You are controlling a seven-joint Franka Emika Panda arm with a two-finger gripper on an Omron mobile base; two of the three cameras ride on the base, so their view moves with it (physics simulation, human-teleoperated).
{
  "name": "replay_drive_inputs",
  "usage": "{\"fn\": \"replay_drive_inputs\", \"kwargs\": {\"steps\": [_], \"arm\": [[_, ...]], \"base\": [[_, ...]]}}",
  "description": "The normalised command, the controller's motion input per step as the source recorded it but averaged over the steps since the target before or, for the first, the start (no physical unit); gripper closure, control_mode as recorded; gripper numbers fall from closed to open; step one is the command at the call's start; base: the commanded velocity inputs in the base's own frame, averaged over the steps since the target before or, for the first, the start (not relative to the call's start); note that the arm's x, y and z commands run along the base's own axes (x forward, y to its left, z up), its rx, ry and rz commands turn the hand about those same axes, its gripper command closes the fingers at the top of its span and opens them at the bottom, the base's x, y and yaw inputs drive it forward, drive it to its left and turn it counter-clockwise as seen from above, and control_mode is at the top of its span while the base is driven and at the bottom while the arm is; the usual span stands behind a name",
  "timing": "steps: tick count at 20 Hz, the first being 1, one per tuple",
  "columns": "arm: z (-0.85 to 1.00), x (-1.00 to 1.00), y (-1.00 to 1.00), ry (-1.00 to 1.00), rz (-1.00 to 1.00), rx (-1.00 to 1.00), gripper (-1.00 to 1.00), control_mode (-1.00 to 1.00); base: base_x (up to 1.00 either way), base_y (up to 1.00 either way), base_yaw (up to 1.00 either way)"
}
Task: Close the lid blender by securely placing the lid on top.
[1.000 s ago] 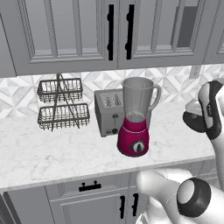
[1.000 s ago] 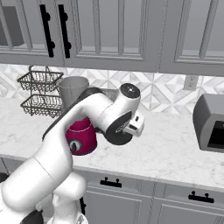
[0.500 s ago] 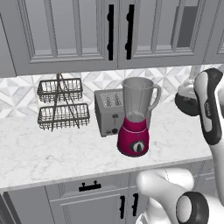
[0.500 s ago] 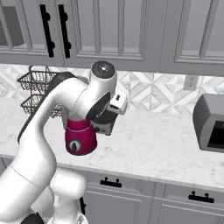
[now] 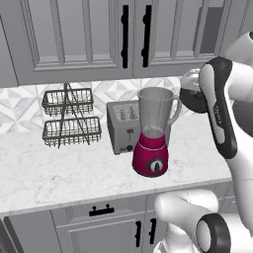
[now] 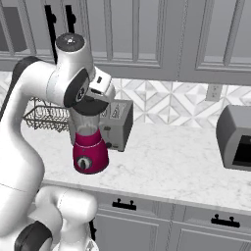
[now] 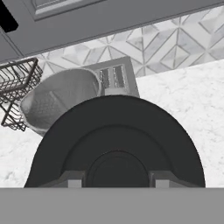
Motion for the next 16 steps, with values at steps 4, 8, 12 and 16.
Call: {"fn": "replay_drive_inputs", "kwargs": {"steps": [4,8,12,16], "arm": [[0.0,0.0,0.33,0.0,-0.02,-0.01,1.0,-1.0],[0.01,0.06,0.23,0.0,0.0,0.0,1.0,-1.0],[0.0,0.14,0.26,0.0,0.0,0.0,1.0,-1.0],[0.05,0.34,0.44,0.04,0.0,0.0,1.0,-1.0]], "base": [[0.0,0.0,0.0],[0.0,0.0,0.0],[0.0,0.0,0.0],[0.0,0.0,0.0]]}}
